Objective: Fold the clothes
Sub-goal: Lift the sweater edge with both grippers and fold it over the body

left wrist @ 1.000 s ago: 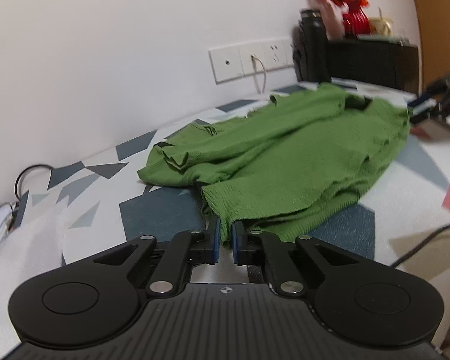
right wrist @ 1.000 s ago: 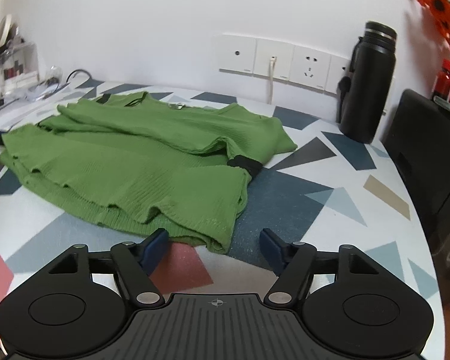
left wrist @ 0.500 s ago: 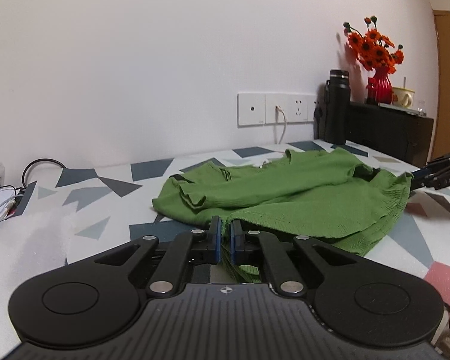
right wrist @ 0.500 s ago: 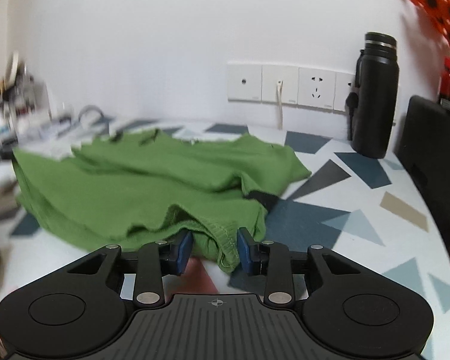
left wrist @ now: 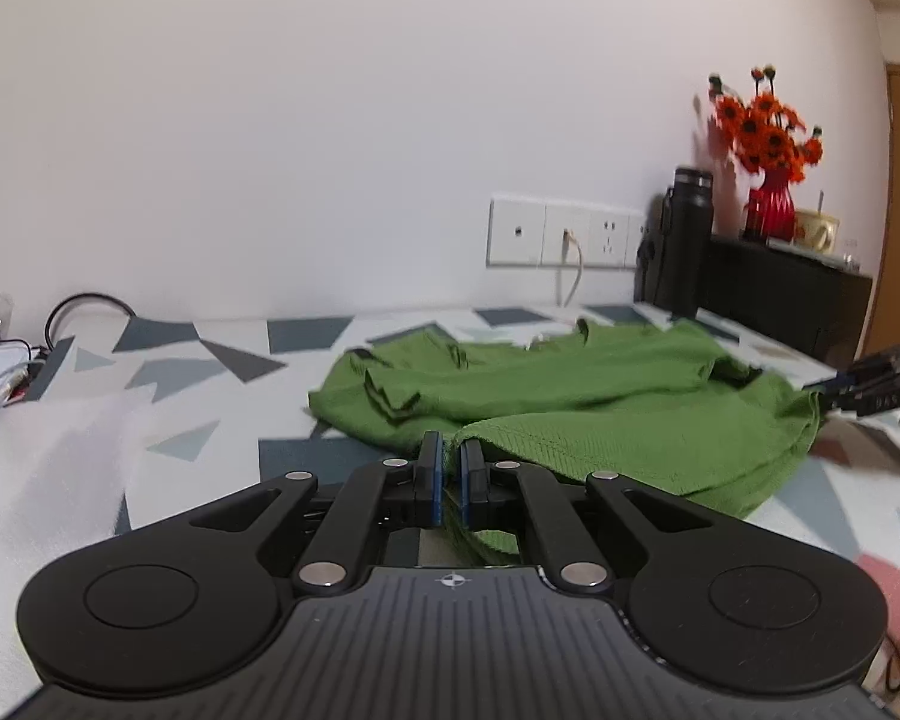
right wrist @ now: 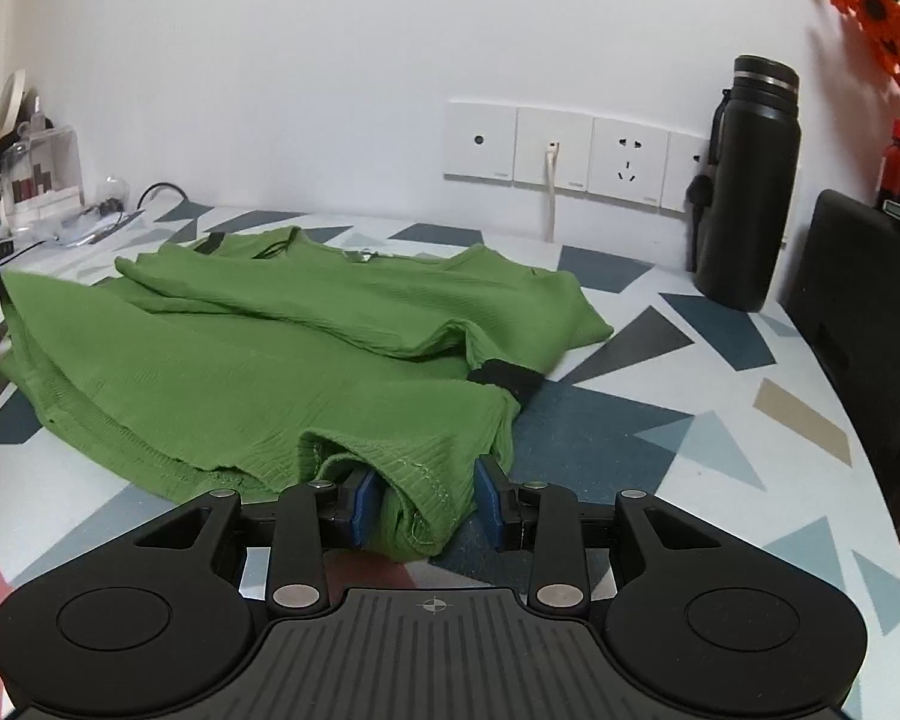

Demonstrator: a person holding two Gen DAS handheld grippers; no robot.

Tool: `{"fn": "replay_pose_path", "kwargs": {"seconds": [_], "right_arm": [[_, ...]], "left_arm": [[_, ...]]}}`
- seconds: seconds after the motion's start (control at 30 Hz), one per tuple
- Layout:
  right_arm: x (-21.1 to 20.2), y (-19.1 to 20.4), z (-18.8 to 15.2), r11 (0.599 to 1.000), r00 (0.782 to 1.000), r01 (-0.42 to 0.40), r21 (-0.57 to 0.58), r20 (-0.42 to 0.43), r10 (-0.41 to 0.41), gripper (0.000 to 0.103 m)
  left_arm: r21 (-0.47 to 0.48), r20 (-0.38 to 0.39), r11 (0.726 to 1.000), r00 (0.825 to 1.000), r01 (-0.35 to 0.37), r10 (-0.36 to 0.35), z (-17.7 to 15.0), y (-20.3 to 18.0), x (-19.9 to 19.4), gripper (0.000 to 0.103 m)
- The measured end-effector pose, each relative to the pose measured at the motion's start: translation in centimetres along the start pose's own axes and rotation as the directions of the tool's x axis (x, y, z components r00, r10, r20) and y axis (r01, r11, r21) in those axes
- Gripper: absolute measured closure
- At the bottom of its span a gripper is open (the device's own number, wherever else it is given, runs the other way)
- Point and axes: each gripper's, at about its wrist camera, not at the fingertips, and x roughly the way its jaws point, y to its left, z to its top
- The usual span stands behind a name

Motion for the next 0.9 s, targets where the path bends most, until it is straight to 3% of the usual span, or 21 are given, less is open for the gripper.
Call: {"fn": "replay_pose_path", "kwargs": {"seconds": [0.07,0.2,0.33,0.6,0.8,0.9], "right_arm": [[0.2,0.0,0.0,1.000,1.000,0.006,0.004,0.008,-0.006,0.073],[0.0,-0.5,0.4,0.999,0.999,0.013,0.051,0.041,-0.015,0.098],[-2.2,-1.5,1.7,0.992,0.988,0.012,0.129,0.152,-0.031,0.098],[-6.7,-2.5,3.9,0.985,0.949,-0.023,0.172,0.313,-0.033,0.098],[-9.4,-2.2,4.0,0.986,0.933,-0.045,0.159,0.359,-0.015,0.098],[-9.6,-2.4,4.0,0.984,0.942,-0.048,0.169,0.336,-0.012,0.098]], "left_arm": [[0.006,-0.024,1.000,1.000,0.003,-0.003,-0.5,-0.1,0.5,0.097],[0.004,-0.009,1.000,1.000,0.001,-0.001,-0.4,-0.2,0.3,0.097],[-0.044,0.032,0.999,0.999,-0.014,0.016,0.7,0.3,-0.7,0.098],[-0.030,0.121,0.997,0.989,-0.076,0.079,2.6,0.5,-3.5,0.098],[-0.034,0.157,0.996,0.984,-0.084,0.088,2.7,0.1,-6.2,0.098],[-0.033,0.171,0.997,0.982,-0.076,0.081,2.6,-0.5,-7.6,0.098]]}}
